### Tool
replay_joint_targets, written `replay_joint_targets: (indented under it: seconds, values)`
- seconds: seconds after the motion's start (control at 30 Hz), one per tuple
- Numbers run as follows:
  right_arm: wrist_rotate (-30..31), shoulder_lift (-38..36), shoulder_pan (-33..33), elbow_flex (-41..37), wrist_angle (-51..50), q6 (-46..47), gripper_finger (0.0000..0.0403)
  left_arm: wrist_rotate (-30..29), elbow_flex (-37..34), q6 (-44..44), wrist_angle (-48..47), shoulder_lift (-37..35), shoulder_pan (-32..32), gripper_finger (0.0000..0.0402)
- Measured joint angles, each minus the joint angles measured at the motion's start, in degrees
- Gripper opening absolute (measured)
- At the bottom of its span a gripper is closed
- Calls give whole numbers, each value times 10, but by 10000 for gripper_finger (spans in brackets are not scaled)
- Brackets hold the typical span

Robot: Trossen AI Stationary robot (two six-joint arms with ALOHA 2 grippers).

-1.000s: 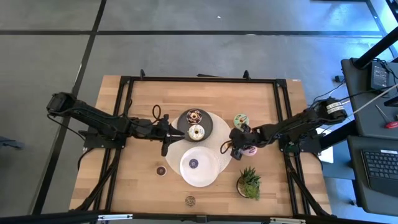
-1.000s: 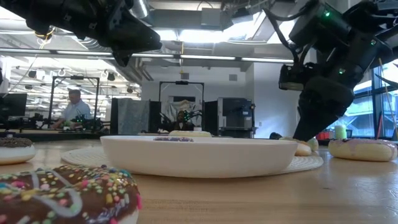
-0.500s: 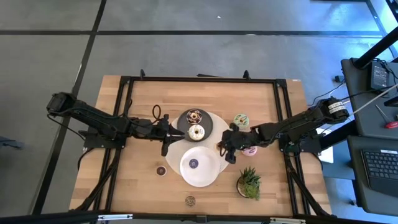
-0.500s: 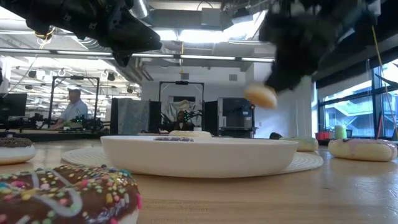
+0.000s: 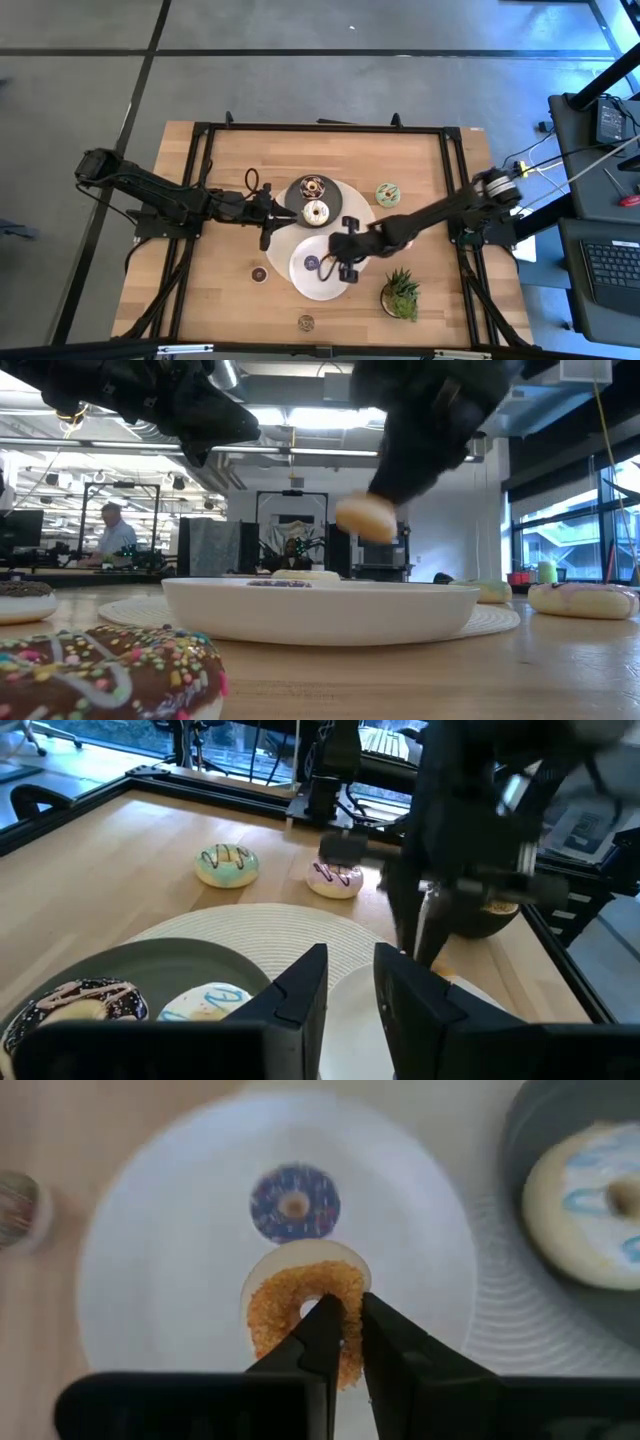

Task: Pick & Place donuts
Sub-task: Put the small orange donut on the white plate

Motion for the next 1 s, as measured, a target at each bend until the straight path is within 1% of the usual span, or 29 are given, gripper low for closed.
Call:
replay_joint_targets:
  seconds: [0.17, 0.23, 0.37, 0.6, 0.73, 0.9, 1.0]
  values:
    - [-61, 71, 0, 54, -17, -1, 41, 0, 0, 0, -2, 0, 0, 82]
    - [-73, 89, 0, 69, -23, -1, 41, 0, 0, 0, -3, 0, 0, 80]
    - [-73, 109, 0, 84, -37, -1, 41, 0, 0, 0, -5, 0, 0, 79]
    - [-68, 110, -1, 85, -45, 14, 41, 0, 0, 0, -16, 0, 0, 83]
    - [-67, 110, -1, 85, -53, 8, 41, 0, 0, 0, -17, 0, 0, 80]
    - [-33, 110, -1, 85, -53, 3, 41, 0, 0, 0, -17, 0, 0, 80]
    - [-27, 110, -1, 85, -53, 3, 41, 0, 0, 0, -17, 0, 0, 83]
